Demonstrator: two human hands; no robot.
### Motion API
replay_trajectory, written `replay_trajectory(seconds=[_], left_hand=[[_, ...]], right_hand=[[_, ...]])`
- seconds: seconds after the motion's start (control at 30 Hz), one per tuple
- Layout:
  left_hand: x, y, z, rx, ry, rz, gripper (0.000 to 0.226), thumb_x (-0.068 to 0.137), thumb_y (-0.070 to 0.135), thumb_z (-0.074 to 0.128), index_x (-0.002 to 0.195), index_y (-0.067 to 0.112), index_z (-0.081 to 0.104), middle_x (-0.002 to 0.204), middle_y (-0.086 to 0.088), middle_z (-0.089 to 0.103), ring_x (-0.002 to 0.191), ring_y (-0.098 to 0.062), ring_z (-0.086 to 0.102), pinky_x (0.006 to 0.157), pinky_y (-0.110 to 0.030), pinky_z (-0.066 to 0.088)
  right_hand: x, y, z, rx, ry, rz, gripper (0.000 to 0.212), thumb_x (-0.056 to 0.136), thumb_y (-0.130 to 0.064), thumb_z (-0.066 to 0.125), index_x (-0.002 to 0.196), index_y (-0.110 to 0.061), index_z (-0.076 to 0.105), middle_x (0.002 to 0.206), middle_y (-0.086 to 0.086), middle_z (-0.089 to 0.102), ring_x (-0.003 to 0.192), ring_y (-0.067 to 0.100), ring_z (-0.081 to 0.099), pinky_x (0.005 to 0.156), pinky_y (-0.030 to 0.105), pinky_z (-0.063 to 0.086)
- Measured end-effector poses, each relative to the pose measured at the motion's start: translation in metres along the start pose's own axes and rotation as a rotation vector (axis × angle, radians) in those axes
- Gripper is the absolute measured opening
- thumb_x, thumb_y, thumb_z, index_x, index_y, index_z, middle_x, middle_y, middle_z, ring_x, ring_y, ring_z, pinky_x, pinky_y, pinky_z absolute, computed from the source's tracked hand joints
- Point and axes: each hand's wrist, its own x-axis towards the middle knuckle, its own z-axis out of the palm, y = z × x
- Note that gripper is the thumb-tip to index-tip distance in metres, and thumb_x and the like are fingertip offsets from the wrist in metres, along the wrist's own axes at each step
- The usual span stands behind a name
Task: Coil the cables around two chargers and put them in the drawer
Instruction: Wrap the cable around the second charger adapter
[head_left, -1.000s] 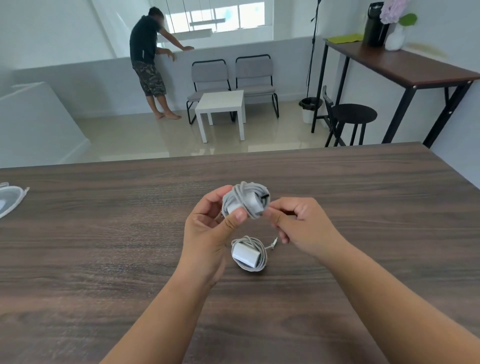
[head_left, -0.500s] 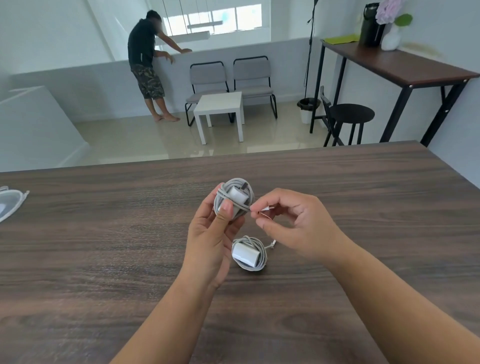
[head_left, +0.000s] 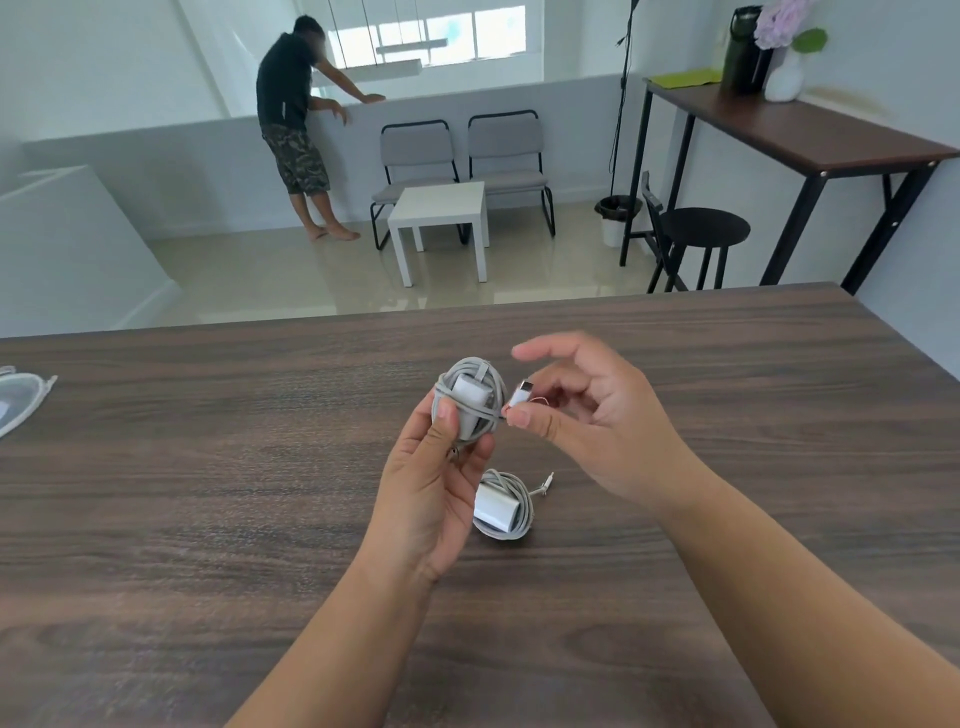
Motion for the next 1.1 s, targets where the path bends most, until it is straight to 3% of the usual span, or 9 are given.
replay_trajectory(seconds=[0.07,0.23,0.43,0.53,0.63,0.73,0.9,1.0,1.1], left_hand=[[0.0,-0.001,0.002,-0.016,0.003,-0.006,0.034,0.085,0.023,0.057,0.115,0.01,0.063,0.105,-0.003,0.071,0.084,-0.009,0.069,0.07,-0.018,0.056],[0.001,0.001,0.003,0.023,0.019,0.022,0.031,0.088,0.023,0.056,0.115,0.011,0.064,0.104,-0.002,0.072,0.087,-0.009,0.067,0.071,-0.018,0.056],[0.0,0.006,0.004,0.06,0.025,0.039,0.033,0.084,0.025,0.058,0.113,0.01,0.065,0.102,-0.002,0.07,0.088,-0.01,0.065,0.069,-0.017,0.056],[0.0,0.006,0.005,0.073,0.029,0.033,0.031,0.084,0.025,0.058,0.11,0.01,0.066,0.1,-0.003,0.071,0.087,-0.011,0.066,0.068,-0.018,0.056],[0.0,0.007,0.005,0.091,0.021,0.032,0.032,0.085,0.026,0.059,0.111,0.009,0.065,0.097,-0.003,0.071,0.084,-0.011,0.066,0.068,-0.018,0.056],[-0.001,0.009,0.005,0.111,0.012,0.035,0.035,0.084,0.027,0.059,0.113,0.008,0.064,0.095,-0.003,0.071,0.08,-0.01,0.067,0.068,-0.019,0.057],[-0.003,0.009,0.005,0.17,0.0,0.051,0.036,0.083,0.027,0.059,0.113,0.009,0.063,0.098,-0.003,0.072,0.085,-0.011,0.068,0.072,-0.022,0.057],[-0.005,0.008,0.006,0.196,-0.011,0.062,0.041,0.081,0.025,0.06,0.118,0.008,0.061,0.102,-0.003,0.072,0.088,-0.011,0.069,0.073,-0.023,0.057],[-0.006,0.005,0.006,0.215,-0.01,0.072,0.043,0.08,0.023,0.061,0.12,0.007,0.06,0.104,-0.005,0.071,0.087,-0.01,0.069,0.071,-0.022,0.056]], right_hand=[[0.002,0.0,0.002,0.053,0.028,0.039,0.035,0.074,-0.012,0.079,0.102,-0.023,0.06,0.077,0.005,0.071,0.073,0.015,0.062,0.074,0.028,0.05],[0.003,0.004,0.009,0.0,0.065,0.027,0.021,0.081,-0.009,0.073,0.1,-0.017,0.072,0.087,0.016,0.071,0.078,0.03,0.064,0.08,0.048,0.053],[0.003,-0.002,0.009,-0.538,0.061,-0.148,0.024,0.088,-0.009,0.064,0.108,-0.02,0.073,0.086,-0.001,0.066,0.074,0.013,0.061,0.07,0.019,0.048],[0.006,-0.004,0.012,-0.685,0.07,-0.22,0.025,0.087,-0.01,0.062,0.106,-0.02,0.074,0.085,-0.001,0.064,0.077,0.014,0.059,0.072,0.016,0.045],[0.006,-0.008,0.012,-0.726,0.069,-0.225,0.017,0.084,-0.009,0.067,0.097,-0.017,0.074,0.083,-0.003,0.067,0.077,0.013,0.06,0.073,0.022,0.047],[0.006,-0.015,0.01,-0.681,0.062,-0.161,0.01,0.08,-0.009,0.073,0.087,-0.015,0.072,0.078,-0.007,0.067,0.075,0.008,0.058,0.069,0.014,0.046],[0.008,-0.025,0.008,-0.721,-0.019,-0.057,0.009,0.082,-0.011,0.071,0.086,-0.018,0.072,0.076,-0.015,0.064,0.081,0.002,0.057,0.068,0.005,0.04],[0.01,-0.03,0.007,-0.77,-0.074,0.048,0.01,0.084,-0.013,0.068,0.087,-0.022,0.072,0.069,-0.022,0.055,0.074,-0.013,0.052,0.064,0.001,0.035],[0.012,-0.03,0.008,-0.819,-0.102,0.099,0.011,0.085,-0.015,0.066,0.085,-0.025,0.072,0.064,-0.023,0.051,0.066,-0.015,0.051,0.061,0.0,0.034]])
